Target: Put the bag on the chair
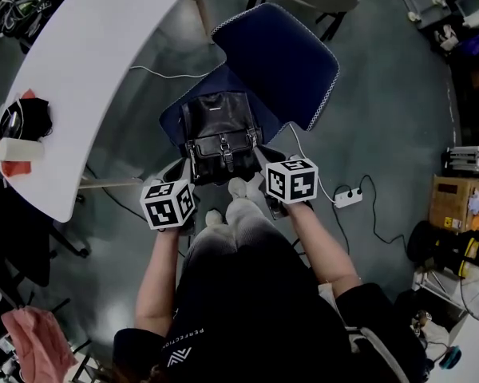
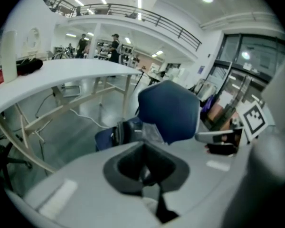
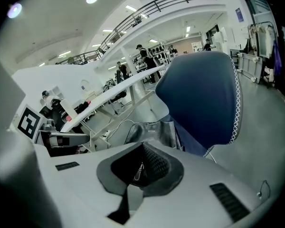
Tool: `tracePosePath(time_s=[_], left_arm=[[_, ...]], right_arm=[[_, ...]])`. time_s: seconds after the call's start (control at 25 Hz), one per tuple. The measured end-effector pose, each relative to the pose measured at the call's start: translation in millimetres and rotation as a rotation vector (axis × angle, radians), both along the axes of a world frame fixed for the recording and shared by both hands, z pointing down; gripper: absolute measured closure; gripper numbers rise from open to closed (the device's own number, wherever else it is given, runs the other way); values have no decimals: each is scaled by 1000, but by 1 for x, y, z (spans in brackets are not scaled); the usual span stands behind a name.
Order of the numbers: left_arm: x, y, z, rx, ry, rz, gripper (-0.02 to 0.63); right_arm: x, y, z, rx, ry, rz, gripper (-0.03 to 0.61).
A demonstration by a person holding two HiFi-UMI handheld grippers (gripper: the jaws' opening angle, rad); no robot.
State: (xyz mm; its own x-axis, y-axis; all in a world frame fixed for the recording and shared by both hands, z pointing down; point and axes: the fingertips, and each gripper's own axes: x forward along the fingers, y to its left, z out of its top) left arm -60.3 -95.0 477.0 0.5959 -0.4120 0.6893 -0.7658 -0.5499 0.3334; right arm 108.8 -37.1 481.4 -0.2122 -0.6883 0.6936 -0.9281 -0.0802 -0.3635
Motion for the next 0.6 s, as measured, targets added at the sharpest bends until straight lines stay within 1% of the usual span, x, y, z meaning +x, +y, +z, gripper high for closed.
tracePosePath(time_s=[0.24,0.6], left_arm=[[-9,14,-11,18,5,9,606],[-23,29,-15,28,-1,1,606]], right_arm=[[-16,13,-10,9,33,-22,580],[-32,29,-12,7,39,-39,580]])
